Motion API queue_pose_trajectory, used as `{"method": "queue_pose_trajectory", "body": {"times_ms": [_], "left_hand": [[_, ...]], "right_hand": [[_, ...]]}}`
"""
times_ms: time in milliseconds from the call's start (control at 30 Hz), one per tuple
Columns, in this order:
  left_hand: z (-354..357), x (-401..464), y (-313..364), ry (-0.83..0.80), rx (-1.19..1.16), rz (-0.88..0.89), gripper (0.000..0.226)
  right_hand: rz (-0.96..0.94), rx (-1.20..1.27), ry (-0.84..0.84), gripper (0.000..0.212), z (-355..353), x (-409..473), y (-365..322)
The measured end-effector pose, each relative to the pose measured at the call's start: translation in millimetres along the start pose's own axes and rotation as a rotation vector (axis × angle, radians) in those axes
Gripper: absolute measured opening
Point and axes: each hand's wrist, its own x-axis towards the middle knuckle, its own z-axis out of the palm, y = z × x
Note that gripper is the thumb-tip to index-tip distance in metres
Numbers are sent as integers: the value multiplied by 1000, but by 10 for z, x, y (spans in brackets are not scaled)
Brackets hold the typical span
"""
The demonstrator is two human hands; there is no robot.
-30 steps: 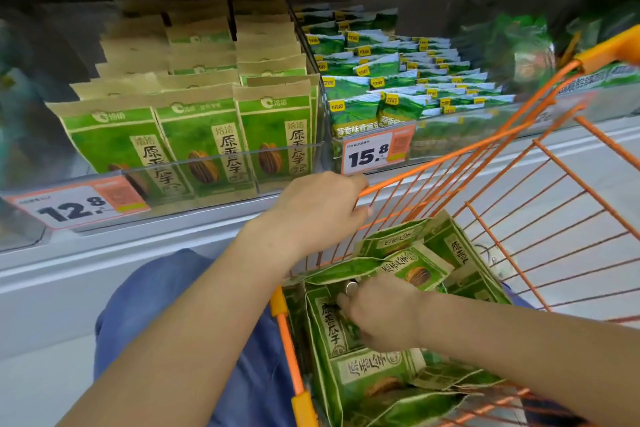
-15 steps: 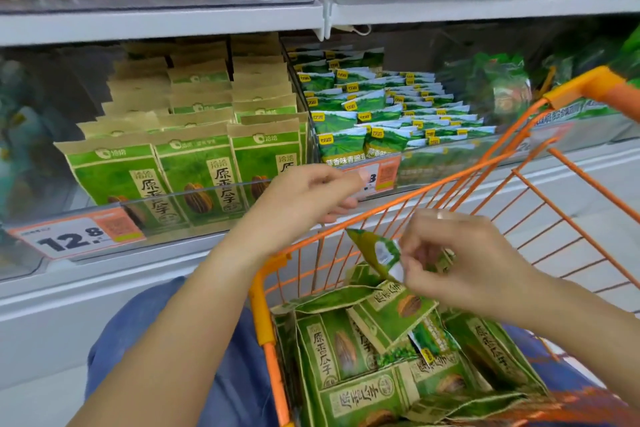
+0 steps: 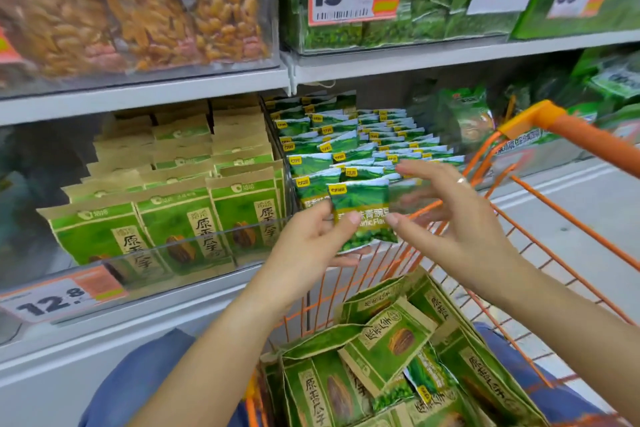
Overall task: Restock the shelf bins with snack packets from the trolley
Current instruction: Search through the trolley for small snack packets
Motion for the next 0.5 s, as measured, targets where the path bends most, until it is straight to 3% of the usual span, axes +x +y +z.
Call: {"method": "queue_pose_trajectory", "body": {"times_ms": [67,133,233,333,400,500], "left_hand": [[18,99,28,42,93,91,33],[22,233,92,65,270,182,33],[-38,414,183,157,678,311,24],[-102,569,7,248,1126,454,44],[-79,646,-163,226,1323,418,61],[-22,714,-295,207,1492,380,67]], "right_hand": [[325,235,-149,39,-74,105,1],[468,402,-254,14,-101,211,85],[444,348,-194,18,-157,417,234],[402,284,-40,22,-189,745,370],[411,218,48,29,-151,1078,536],[434,59,96,25,43,1622,956]]}}
